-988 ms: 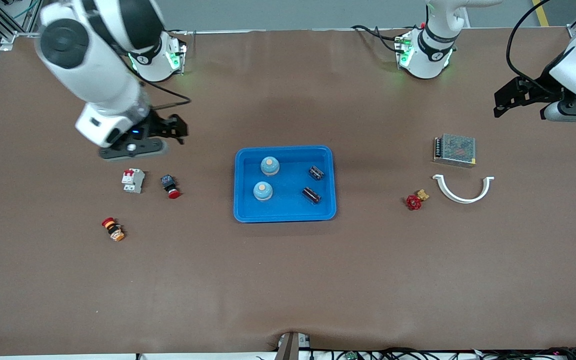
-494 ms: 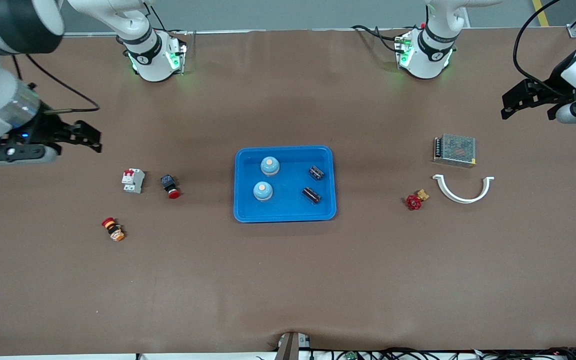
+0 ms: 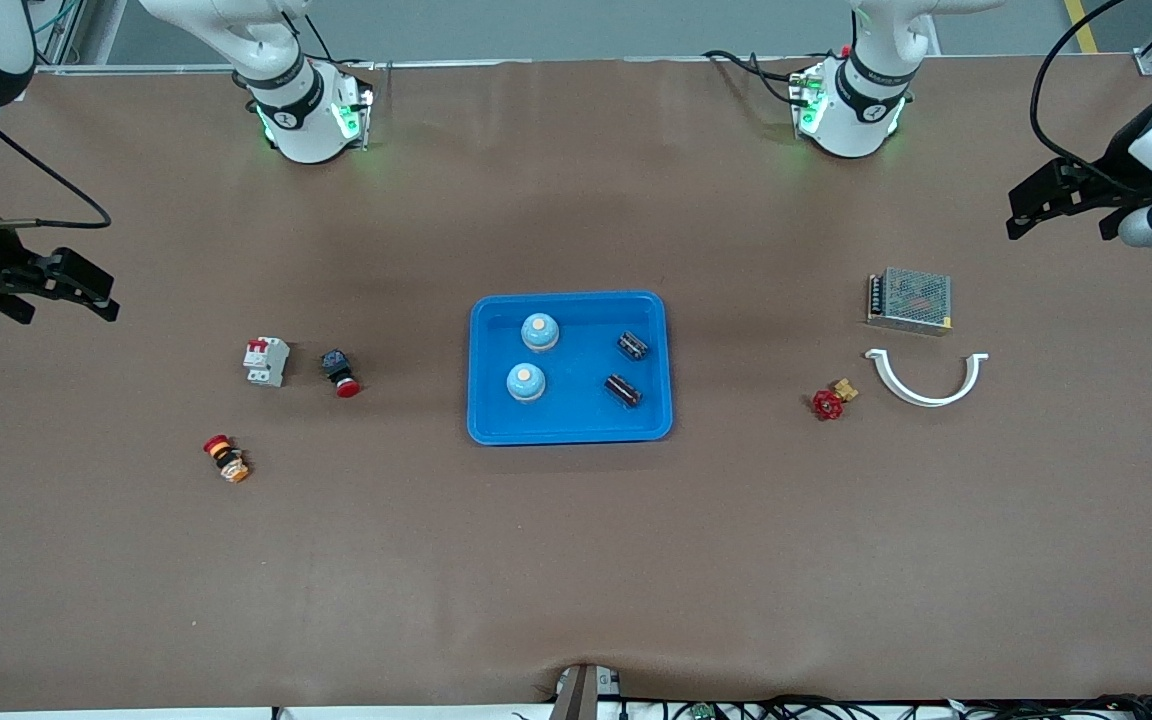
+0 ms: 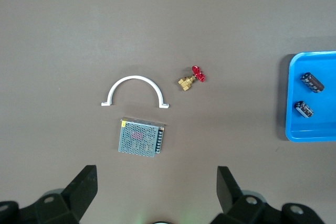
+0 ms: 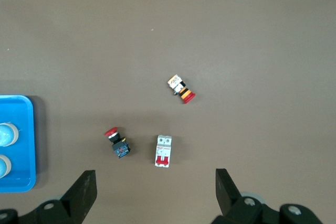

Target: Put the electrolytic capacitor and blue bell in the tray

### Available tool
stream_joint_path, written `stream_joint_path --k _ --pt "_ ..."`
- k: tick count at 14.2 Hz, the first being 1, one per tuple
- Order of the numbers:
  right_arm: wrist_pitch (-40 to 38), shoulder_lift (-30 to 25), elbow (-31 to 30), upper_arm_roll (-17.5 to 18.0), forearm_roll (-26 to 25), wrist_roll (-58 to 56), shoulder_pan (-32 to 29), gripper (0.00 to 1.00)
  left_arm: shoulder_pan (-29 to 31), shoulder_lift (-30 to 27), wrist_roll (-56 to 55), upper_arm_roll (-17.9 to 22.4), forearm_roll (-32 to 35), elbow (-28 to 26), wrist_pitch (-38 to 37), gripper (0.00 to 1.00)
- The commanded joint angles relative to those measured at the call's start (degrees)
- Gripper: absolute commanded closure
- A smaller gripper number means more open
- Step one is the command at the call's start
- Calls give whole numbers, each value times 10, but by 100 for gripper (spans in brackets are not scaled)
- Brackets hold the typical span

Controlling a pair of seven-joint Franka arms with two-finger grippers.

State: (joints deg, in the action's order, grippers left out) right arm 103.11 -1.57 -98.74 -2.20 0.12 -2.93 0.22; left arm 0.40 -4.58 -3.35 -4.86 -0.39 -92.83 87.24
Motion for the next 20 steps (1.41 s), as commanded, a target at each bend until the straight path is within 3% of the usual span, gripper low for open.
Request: stream_joint_path --k 1,20 --pt "1 12 19 11 -10 -3 -14 0 4 8 -3 -2 12 12 -1 0" --pt "-6 13 17 11 -8 0 -10 0 4 5 5 -3 13 18 -4 0"
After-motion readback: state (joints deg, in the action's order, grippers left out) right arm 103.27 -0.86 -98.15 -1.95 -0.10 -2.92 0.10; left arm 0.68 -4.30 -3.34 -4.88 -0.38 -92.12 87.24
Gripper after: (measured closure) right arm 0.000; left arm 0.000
